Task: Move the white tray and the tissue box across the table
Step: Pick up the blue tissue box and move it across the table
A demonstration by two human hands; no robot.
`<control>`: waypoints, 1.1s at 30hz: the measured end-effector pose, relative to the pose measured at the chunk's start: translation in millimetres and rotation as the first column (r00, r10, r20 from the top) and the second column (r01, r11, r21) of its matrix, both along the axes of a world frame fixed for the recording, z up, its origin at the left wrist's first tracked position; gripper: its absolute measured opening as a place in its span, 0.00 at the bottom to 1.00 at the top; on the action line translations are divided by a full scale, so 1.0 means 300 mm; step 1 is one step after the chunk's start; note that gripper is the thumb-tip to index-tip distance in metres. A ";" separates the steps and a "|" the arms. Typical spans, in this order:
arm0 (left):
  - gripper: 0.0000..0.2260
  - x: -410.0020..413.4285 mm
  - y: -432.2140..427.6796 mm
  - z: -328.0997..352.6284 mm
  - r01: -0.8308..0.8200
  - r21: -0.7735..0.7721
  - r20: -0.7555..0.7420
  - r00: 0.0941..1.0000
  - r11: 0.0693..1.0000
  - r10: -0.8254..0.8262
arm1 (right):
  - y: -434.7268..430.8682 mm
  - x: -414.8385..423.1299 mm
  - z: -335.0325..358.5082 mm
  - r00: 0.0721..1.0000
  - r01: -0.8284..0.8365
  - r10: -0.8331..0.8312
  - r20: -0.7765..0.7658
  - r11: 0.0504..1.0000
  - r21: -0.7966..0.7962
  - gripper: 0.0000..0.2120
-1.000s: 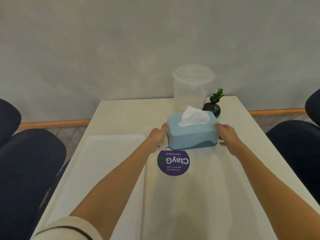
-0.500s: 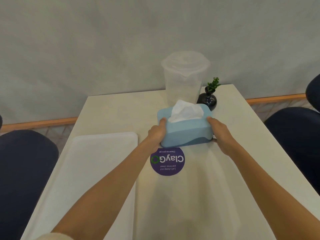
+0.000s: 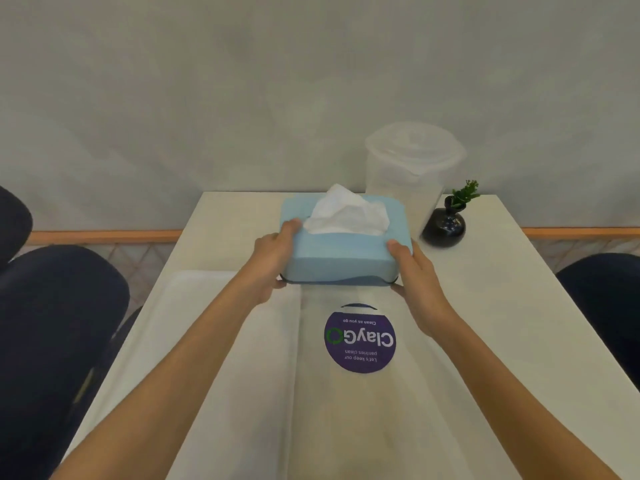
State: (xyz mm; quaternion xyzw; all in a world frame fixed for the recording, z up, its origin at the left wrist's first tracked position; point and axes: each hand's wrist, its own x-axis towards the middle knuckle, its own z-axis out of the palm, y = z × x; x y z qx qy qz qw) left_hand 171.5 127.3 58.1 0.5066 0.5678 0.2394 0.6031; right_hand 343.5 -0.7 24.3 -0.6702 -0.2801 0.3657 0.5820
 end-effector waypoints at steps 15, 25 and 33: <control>0.19 -0.351 0.486 -0.048 -0.222 0.035 0.037 0.975 0.974 0.221 | 0.541 -0.323 -0.015 0.971 -0.234 0.235 0.031 0.972 -0.031 0.21; 0.21 -0.356 0.718 -0.170 -0.266 0.115 0.050 0.964 0.957 0.262 | 0.809 -0.348 -0.090 0.980 -0.192 0.198 0.038 0.973 -0.127 0.15; 0.27 -0.360 0.811 -0.224 -0.238 0.131 0.012 0.971 0.963 0.238 | 0.924 -0.335 -0.141 0.971 -0.235 0.240 0.022 0.963 -0.136 0.30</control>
